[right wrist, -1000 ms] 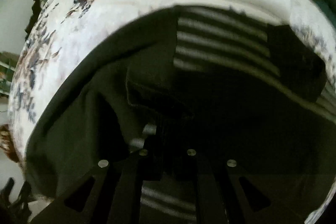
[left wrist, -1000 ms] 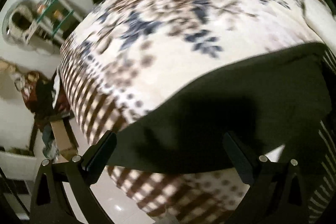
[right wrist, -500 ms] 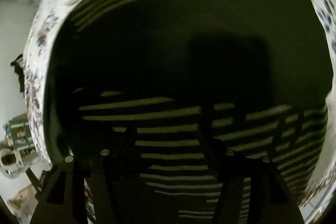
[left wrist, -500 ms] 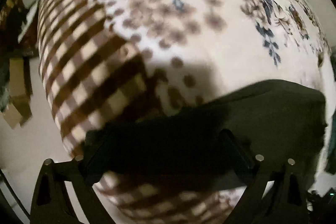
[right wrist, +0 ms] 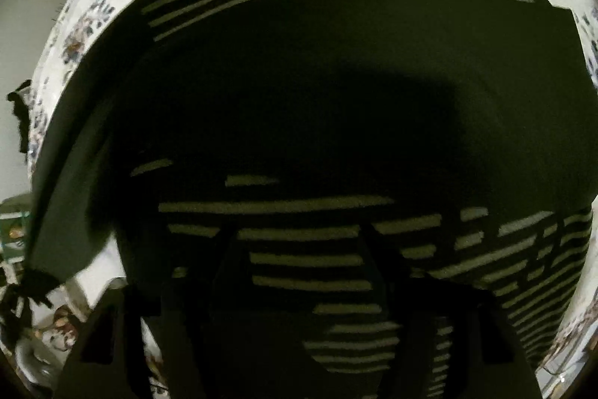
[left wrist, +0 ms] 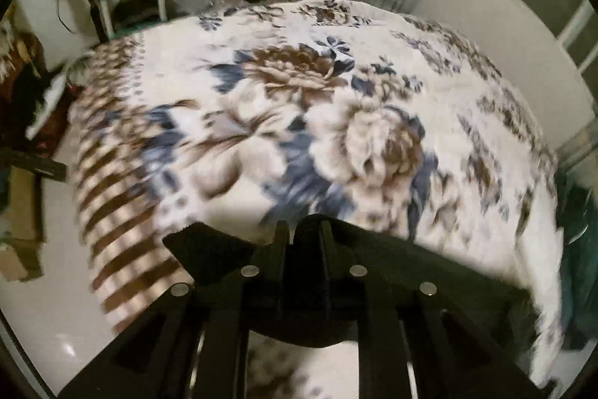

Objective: Fold small clothes

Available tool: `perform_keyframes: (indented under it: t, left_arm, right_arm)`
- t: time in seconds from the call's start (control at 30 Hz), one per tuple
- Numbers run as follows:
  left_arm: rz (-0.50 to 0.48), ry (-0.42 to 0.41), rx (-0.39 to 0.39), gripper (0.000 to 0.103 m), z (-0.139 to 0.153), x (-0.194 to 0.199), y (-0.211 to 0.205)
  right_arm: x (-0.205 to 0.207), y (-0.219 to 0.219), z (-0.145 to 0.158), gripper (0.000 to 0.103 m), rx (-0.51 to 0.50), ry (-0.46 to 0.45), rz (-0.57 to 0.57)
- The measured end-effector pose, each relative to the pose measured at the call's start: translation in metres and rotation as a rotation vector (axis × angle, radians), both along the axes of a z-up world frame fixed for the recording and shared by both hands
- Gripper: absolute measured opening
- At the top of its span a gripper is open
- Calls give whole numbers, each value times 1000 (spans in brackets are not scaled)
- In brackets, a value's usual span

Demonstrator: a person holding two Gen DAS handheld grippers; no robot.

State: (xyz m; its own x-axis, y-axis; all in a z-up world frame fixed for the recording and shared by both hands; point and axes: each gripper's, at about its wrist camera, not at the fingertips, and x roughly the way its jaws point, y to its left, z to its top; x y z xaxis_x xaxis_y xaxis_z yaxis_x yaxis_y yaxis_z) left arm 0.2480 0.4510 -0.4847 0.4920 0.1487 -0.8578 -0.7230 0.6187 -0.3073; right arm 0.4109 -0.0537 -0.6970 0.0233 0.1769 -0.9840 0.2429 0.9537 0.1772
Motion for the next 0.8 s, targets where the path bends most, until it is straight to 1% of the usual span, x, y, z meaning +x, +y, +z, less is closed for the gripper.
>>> perform_keyframes:
  t: [0.07,0.13,0.17,0.2,0.23,0.27,0.3,0.33,0.43,0.47,0.5,0.57,0.63,0.67,0.7,0.73,0.77,0.8]
  left_arm:
    - [10,7,-64,16,-9,9,13]
    - [57,-20,-127,16,-13,0,20]
    - [97,-27,-137,23,-14,-12,22]
    - [132,-27,-144,41,-15,-19,23]
    - [187,-36,-162,51,-17,-35,28]
    - [248,-62,-189,62,-21,-51,32]
    - [285,-86,-219,63,-26,-60,34]
    - [320,-113,-279,63,-36,-73,33]
    - [313,-118,-420,63,-68,-74,20]
    - [305,-137,-480,63,-81,-68,13]
    - [299,-146,-509,63,-87,-60,8]
    - [299,-155,-528,63,-98,-40,4]
    - [317,-136,-490,63,-101,-20,6]
    - [333,-134,-451,60,-98,-10,9]
    - [343,-139,-405,53,-94,-4,13]
    - [346,-131,-360,37,-89,2,16]
    - [337,-106,-324,6,-84,11,19]
    - [315,-89,-294,6,-77,19,22]
  right_arm:
    - [2,7,-2,81,-4,4,-17]
    - [2,7,-1,81,-1,8,-35]
    - [1,7,-1,85,9,8,-41]
    - [-1,6,-1,88,16,8,-44]
    - [-3,5,0,88,20,5,-45]
    - [-5,1,2,88,24,4,-43]
    - [-7,-4,3,88,23,6,-41]
    - [-4,-9,5,88,24,8,-41]
    - [-4,-19,4,88,21,12,-54]
    - [-4,-25,5,88,16,14,-66]
    - [-1,-27,4,88,13,14,-77]
    - [-3,-38,6,88,-2,15,-100]
    - [-3,-46,7,88,-22,14,-121]
    - [-5,-53,8,88,-40,12,-131]
    - [-6,-59,10,88,-62,12,-137]
    - [-8,-65,11,88,-94,14,-138]
    - [-9,-71,13,88,-132,17,-136]
    - [-10,-77,15,88,-152,16,-135]
